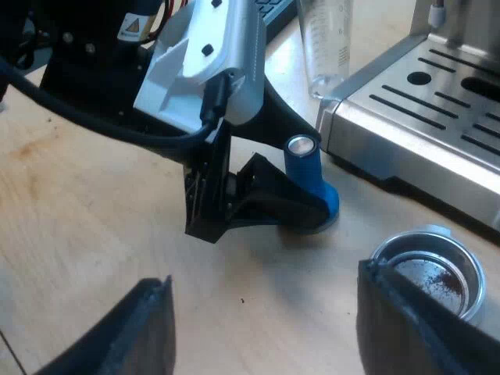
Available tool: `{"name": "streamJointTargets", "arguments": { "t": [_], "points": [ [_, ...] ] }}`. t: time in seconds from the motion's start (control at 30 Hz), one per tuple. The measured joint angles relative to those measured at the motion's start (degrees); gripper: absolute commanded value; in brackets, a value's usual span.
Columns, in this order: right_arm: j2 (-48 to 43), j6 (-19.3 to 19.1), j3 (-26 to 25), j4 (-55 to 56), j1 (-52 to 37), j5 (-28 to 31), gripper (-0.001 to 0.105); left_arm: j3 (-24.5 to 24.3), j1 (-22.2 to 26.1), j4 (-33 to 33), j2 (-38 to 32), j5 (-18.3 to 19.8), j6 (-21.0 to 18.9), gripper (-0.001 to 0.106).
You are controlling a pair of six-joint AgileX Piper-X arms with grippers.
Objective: Grind coffee beans and then tamp
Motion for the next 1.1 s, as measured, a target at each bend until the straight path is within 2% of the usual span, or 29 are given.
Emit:
{"name": "streamJointTargets", "arguments": {
  "t": [0.4,0.5,0.57,0.87,1.0,1.1],
  "points": [
    [0.0,0.0,0.0,0.0,0.0,0.0,0.054,0.0,0.0,2.2,-14.8,0.0,-0.4,0.07],
    [0.0,0.0,0.0,0.0,0.0,0.0,0.054,0.0,0.0,5.8,-19.3,0.0,-0.4,0.07],
    [0.0,0.0,0.0,0.0,0.0,0.0,0.054,0.0,0.0,10.0,-24.9,0.0,-0.4,0.07],
    [0.0,0.1,0.0,0.0,0.0,0.0,0.054,-0.1,0.0,18.6,-40.7,0.1,-0.4,0.07],
    [0.0,0.1,-0.3,0.4,0.0,0.0,0.054,-0.8,0.0,24.4,-45.9,0.1,-0.4,0.07],
    [0.0,0.4,-2.3,2.2,0.0,0.0,0.054,-2.6,0.0,30.3,-49.2,0.1,-0.4,0.07]
  ]
}}
